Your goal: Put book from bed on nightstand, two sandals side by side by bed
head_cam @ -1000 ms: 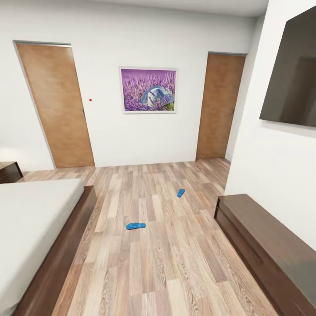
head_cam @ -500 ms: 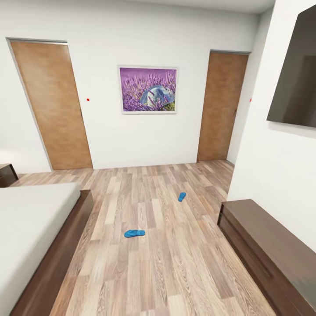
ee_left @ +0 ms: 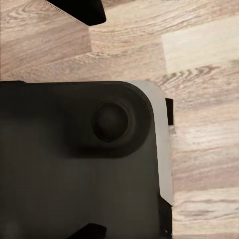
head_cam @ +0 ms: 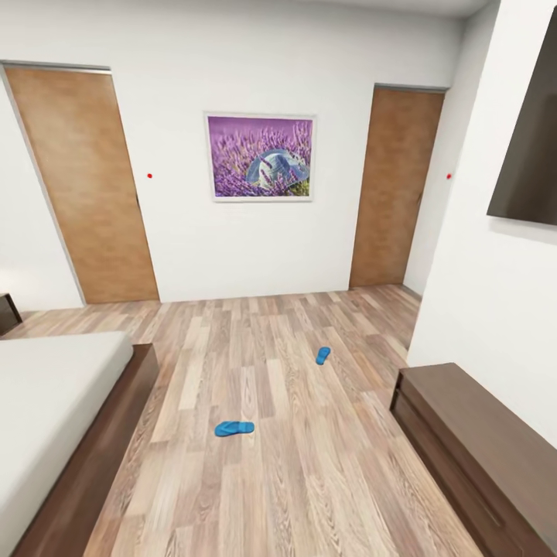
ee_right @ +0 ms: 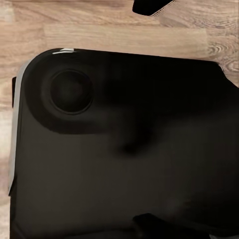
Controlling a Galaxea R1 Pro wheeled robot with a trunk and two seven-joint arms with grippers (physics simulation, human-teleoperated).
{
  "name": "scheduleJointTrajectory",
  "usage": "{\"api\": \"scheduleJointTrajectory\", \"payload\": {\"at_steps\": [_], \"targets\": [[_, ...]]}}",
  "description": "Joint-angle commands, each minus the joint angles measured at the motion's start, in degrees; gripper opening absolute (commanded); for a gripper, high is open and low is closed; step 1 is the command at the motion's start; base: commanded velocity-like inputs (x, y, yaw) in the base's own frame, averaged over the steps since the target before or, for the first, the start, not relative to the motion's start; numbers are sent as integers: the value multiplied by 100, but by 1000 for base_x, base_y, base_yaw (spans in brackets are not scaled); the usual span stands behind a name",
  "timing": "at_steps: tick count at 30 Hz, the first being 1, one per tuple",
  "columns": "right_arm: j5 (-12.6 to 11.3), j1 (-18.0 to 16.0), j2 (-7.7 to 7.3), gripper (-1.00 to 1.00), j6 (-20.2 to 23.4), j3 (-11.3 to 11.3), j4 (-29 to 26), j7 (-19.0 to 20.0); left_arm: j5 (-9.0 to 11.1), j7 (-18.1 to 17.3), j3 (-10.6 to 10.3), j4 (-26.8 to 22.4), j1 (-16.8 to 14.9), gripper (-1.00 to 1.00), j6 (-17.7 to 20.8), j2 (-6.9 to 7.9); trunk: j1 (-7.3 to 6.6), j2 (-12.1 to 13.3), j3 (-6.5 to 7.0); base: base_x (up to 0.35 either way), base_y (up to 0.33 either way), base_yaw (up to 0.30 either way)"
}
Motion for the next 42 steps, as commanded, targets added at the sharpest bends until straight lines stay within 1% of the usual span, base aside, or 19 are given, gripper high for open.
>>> {"api": "scheduleJointTrajectory", "payload": {"at_steps": [1, 17, 25, 33, 42], "targets": [[-2, -3, -1, 100, -20, 1, 5, -3, -1, -6, -1, 5, -4, 100, -20, 1, 3, -3, -6, 315, 0, 0], [-2, -3, 2, 100, -21, 1, 8, -3, -1, -6, -1, 5, -4, 100, -20, -6, 3, -3, -6, 316, 2, 0], [-2, -3, 3, 100, -21, 1, 8, -3, -1, -6, -1, 5, -4, 100, -20, -3, 3, -3, -6, 316, 59, -30], [-2, -3, 3, 100, -23, 1, 9, -3, -1, -6, 0, 5, -4, 100, -20, -6, 3, -3, -6, 315, 112, -121], [-2, -3, 3, 100, -22, 1, 8, -3, -1, -6, -1, 5, -4, 100, -20, -7, 3, -3, -6, 297, 178, -204]]}}
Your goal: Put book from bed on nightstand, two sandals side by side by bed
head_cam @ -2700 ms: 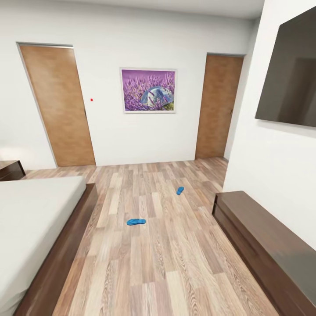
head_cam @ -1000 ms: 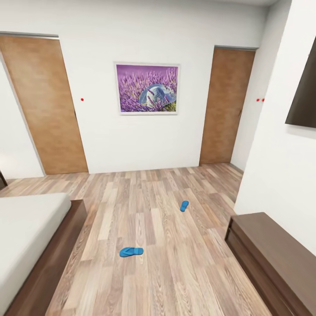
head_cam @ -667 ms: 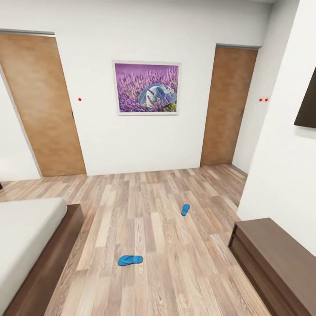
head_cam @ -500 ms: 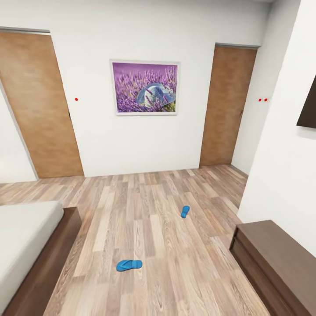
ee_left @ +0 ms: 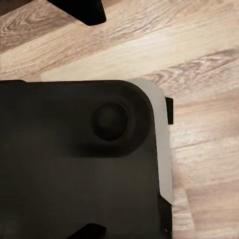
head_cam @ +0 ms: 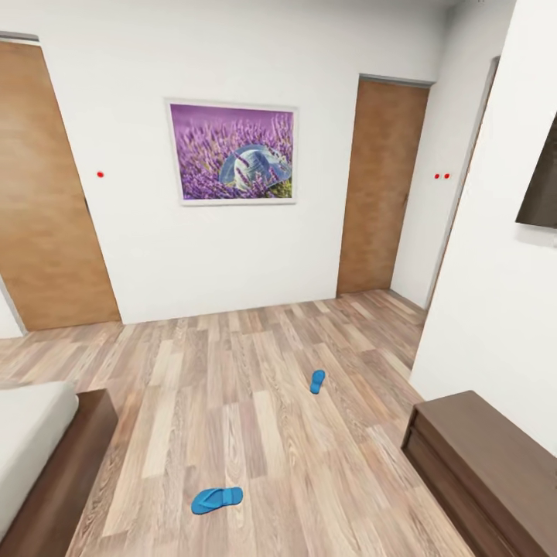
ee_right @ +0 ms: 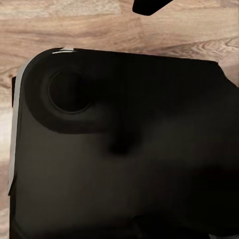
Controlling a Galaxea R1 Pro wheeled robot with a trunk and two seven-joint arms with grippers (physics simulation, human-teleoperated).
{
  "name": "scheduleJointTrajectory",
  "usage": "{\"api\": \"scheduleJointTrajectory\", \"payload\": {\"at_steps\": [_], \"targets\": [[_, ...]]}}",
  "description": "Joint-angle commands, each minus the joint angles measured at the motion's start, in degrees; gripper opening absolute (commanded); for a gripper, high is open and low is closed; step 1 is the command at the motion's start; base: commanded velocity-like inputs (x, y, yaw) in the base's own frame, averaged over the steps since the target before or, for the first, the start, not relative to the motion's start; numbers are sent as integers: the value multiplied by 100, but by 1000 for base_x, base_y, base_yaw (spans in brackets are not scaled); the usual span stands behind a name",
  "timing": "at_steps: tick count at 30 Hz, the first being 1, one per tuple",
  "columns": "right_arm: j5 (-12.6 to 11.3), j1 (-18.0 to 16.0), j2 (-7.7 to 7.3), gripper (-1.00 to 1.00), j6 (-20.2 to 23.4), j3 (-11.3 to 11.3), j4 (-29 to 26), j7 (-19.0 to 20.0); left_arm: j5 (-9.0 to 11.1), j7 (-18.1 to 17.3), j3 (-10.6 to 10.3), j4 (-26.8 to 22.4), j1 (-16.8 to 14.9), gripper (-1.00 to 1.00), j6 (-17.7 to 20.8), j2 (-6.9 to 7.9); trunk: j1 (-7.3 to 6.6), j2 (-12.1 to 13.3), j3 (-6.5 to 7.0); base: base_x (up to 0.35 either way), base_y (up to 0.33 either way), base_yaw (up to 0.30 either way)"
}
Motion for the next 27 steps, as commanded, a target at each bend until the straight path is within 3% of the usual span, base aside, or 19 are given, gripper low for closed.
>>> {"api": "scheduleJointTrajectory", "payload": {"at_steps": [1, 10, 27], "targets": [[-2, -3, 1, 100, -18, 1, 4, -3, -1, -6, -1, 3, -2, 100, -18, 1, 3, -3, -6, 283, 203, -244], [-2, -3, 10, 100, -24, 1, 4, -3, -1, -6, -1, 3, -2, 100, -18, 2, 3, -3, -6, 271, 219, -206], [-2, -3, 28, 100, -25, 1, 4, -3, -1, -6, 5, 3, -2, 100, -21, 2, 3, -3, -6, 218, 213, -26]]}}
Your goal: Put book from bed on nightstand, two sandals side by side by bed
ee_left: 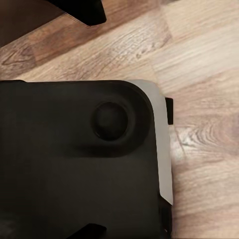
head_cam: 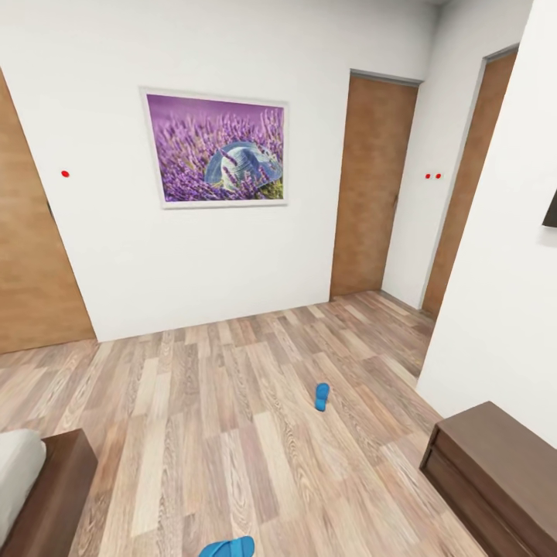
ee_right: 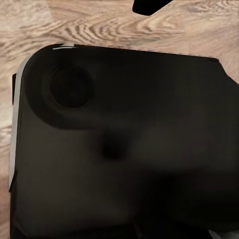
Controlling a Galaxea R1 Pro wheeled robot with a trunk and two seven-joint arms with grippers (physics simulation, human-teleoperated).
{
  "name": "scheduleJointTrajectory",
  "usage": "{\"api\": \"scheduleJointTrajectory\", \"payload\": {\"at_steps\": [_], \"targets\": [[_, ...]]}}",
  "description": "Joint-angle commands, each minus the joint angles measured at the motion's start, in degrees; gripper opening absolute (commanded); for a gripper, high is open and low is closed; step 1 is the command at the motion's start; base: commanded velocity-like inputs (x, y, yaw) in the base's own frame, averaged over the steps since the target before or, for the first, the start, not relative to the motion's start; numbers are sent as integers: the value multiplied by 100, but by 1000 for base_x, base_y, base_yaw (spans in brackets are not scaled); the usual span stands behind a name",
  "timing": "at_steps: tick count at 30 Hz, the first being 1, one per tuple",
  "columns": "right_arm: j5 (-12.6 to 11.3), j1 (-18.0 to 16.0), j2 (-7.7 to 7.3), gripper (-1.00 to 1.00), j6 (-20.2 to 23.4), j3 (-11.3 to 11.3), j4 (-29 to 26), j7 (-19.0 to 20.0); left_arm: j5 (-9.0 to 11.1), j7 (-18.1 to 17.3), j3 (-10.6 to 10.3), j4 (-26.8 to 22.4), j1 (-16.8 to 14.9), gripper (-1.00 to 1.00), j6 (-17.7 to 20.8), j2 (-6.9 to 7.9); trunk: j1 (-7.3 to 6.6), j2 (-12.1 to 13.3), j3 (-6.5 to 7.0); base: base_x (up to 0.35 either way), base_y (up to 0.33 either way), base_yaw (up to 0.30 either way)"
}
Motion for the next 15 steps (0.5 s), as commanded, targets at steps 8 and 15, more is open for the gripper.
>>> {"api": "scheduleJointTrajectory", "payload": {"at_steps": [8, 15], "targets": [[-2, -3, 0, 100, -19, 1, 5, -3, -1, -6, -6, 5, -3, 100, -24, 1, 1, -3, -6, 38, 75, -144], [-2, -3, 0, 100, -20, 1, 5, -3, -1, -6, -7, 5, -3, 100, -24, 0, 1, -3, -6, 7, 96, -262]]}}
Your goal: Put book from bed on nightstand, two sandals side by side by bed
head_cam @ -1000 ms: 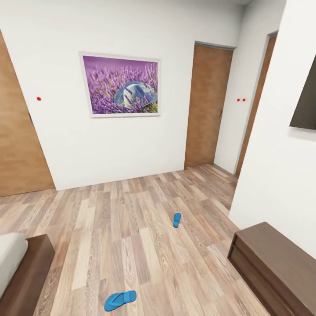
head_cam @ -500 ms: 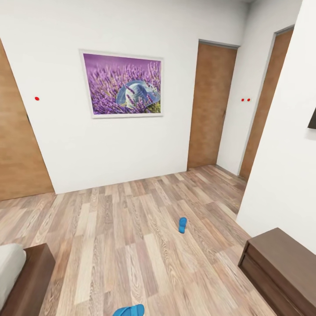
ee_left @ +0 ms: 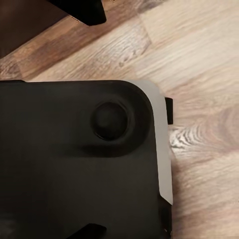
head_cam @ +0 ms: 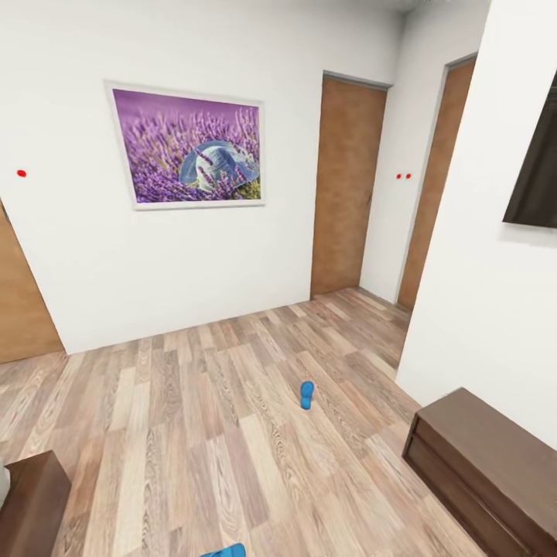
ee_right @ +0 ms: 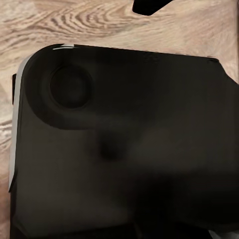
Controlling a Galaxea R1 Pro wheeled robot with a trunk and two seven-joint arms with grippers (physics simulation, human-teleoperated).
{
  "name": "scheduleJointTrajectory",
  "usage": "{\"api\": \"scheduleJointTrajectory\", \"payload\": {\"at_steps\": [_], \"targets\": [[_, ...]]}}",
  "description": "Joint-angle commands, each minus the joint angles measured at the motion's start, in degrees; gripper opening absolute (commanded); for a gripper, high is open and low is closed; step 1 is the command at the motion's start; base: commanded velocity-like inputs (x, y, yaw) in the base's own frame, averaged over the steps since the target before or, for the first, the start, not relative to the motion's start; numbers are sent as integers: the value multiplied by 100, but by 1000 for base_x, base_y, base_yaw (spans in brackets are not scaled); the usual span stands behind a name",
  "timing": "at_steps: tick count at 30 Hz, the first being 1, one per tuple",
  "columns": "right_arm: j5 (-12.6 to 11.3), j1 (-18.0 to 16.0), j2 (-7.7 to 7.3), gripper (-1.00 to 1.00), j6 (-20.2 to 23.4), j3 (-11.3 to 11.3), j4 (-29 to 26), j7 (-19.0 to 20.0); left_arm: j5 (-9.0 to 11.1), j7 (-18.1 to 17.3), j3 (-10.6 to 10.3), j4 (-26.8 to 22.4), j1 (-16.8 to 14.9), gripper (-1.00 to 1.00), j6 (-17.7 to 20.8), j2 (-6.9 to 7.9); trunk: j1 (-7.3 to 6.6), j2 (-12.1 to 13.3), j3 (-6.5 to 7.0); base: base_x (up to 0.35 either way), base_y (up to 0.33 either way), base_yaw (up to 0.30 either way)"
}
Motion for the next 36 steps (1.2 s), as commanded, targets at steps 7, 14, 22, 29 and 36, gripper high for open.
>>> {"api": "scheduleJointTrajectory", "payload": {"at_steps": [7, 14, 22, 29, 36], "targets": [[-2, -3, 4, 100, -18, 1, 4, -3, -1, -6, 4, 3, -2, 100, -19, 1, 0, -3, -5, 1, 23, -224], [-2, -3, 7, 100, -18, 1, 4, -3, -1, -6, 2, 3, -2, 100, -19, 1, 0, -3, -5, 1, 13, -60], [-2, -3, 8, 100, -18, 1, 4, -3, -1, -6, -1, 3, -2, 100, -19, 1, 0, -3, -5, 62, 136, -15], [-2, -3, 8, 100, -18, 1, 7, -3, -1, -6, -1, 3, -2, 100, -19, 1, 0, -3, -5, 106, 192, -66], [-2, -3, 9, 100, -18, 1, 6, -3, -3, -6, -2, 3, -2, 100, -19, 1, 0, -3, -5, 41, 79, -137]]}}
